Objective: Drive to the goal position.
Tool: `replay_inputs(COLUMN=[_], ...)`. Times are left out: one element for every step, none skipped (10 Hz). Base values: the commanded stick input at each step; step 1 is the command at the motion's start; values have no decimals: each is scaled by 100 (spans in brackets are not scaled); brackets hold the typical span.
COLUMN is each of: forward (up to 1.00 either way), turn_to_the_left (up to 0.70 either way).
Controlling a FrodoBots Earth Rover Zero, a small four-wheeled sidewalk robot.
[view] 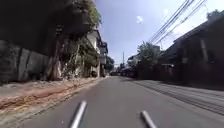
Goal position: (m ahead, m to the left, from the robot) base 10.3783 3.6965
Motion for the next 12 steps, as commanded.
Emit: replay_inputs(forward=[100,100,100,100,100,100,100,100,100,100,100,100], turn_to_the_left=[-38,-39,-35,-19,0,0,0,0,0,0,0,0])
